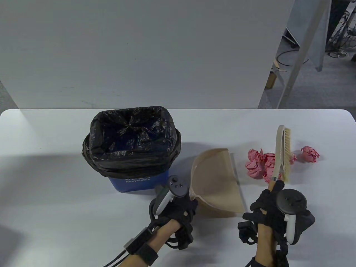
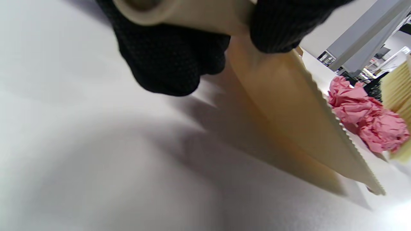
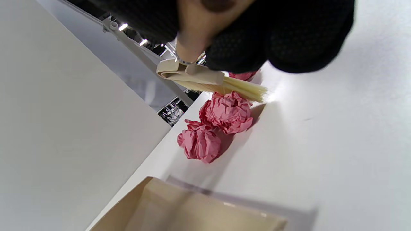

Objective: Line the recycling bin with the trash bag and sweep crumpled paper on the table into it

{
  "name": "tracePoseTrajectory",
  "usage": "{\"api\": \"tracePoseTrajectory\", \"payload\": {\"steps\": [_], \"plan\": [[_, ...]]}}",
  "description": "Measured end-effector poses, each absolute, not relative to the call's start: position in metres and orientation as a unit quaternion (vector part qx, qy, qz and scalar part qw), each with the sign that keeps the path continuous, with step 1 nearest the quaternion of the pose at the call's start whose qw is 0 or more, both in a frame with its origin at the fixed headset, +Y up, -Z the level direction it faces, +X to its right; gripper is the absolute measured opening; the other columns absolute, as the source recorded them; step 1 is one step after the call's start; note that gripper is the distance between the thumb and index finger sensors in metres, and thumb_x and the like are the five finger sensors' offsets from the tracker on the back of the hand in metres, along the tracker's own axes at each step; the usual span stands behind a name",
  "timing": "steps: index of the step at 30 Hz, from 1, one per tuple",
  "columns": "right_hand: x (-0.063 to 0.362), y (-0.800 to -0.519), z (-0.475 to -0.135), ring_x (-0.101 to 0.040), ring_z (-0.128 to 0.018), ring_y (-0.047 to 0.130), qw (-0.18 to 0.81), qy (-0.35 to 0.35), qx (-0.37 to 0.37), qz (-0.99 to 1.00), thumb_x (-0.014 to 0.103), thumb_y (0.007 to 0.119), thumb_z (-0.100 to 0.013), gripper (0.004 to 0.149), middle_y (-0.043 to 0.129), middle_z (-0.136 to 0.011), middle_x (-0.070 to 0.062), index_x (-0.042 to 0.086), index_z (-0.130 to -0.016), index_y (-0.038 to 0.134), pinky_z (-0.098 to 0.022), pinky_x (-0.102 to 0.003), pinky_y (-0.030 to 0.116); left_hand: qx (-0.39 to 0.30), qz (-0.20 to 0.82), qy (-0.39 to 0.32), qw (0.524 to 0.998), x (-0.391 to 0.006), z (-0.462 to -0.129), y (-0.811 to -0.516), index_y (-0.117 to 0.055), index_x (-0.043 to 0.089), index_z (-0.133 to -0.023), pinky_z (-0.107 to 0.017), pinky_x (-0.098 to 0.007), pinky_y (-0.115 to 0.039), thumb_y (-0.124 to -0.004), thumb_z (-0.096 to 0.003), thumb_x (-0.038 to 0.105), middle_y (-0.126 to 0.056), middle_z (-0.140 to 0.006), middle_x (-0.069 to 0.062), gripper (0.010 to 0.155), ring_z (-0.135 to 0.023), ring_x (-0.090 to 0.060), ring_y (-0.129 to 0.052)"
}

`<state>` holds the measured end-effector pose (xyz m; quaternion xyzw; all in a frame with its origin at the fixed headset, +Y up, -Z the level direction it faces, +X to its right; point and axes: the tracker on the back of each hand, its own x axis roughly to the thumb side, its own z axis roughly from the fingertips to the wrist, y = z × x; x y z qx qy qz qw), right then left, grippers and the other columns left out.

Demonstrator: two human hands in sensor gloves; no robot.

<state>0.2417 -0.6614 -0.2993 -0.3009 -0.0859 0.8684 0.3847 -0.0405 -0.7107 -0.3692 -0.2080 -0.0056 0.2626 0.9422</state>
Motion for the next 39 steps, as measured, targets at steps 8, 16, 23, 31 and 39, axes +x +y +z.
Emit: {"api": "tracePoseTrajectory", "payload": {"steps": [8, 16, 23, 31, 39], "plan": [[0.23, -0.659, -0.302, -0.038, -0.061, 0.083, 0.346, -0.037, -0.287, 0.893, 0.023, 0.059, -0.063, 0.06, 0.066, -0.094, -0.034, 0.006, -0.115, 0.036, -0.041, -0.05, 0.082, -0.221, 0.261, 0.001, 0.94, -0.005, -0.379, -0.72, -0.042, 0.015, -0.118, -0.05, -0.032, -0.1, -0.075, -0.0603, 0.043, -0.067, -0.105, -0.014, 0.072, -0.078, -0.022, -0.096], [0.21, -0.656, -0.302, -0.037, -0.06, 0.084, 0.314, -0.002, -0.26, 0.913, 0.023, 0.058, -0.063, 0.06, 0.066, -0.093, -0.036, 0.003, -0.115, 0.034, -0.04, -0.048, 0.084, -0.218, 0.273, 0.003, 0.937, -0.006, -0.38, -0.723, -0.043, 0.015, -0.118, -0.05, -0.031, -0.1, -0.075, -0.0601, 0.044, -0.068, -0.105, -0.014, 0.072, -0.078, -0.022, -0.096], [0.191, -0.655, -0.303, -0.037, -0.059, 0.084, 0.295, 0.022, -0.223, 0.929, 0.023, 0.057, -0.063, 0.06, 0.066, -0.093, -0.036, 0.002, -0.114, 0.033, -0.039, -0.048, 0.084, -0.204, 0.271, 0.01, 0.941, -0.008, -0.382, -0.723, -0.044, 0.014, -0.118, -0.05, -0.031, -0.1, -0.074, -0.06, 0.044, -0.069, -0.105, -0.014, 0.072, -0.078, -0.023, -0.097], [0.177, -0.655, -0.303, -0.036, -0.059, 0.084, 0.319, 0.046, -0.168, 0.932, 0.023, 0.056, -0.063, 0.06, 0.066, -0.093, -0.036, 0.001, -0.114, 0.032, -0.039, -0.047, 0.084, -0.195, 0.283, 0.028, 0.939, -0.018, -0.387, -0.725, -0.045, 0.014, -0.118, -0.049, -0.032, -0.1, -0.075, -0.0594, 0.044, -0.069, -0.105, -0.015, 0.072, -0.077, -0.024, -0.097], [0.163, -0.653, -0.302, -0.035, -0.058, 0.085, 0.351, 0.071, -0.106, 0.928, 0.023, 0.055, -0.063, 0.061, 0.067, -0.092, -0.035, 0.0, -0.114, 0.031, -0.039, -0.046, 0.085, -0.196, 0.284, 0.029, 0.938, -0.019, -0.387, -0.724, -0.044, 0.014, -0.118, -0.05, -0.032, -0.099, -0.074, -0.0595, 0.044, -0.069, -0.105, -0.015, 0.072, -0.077, -0.023, -0.096]]}}
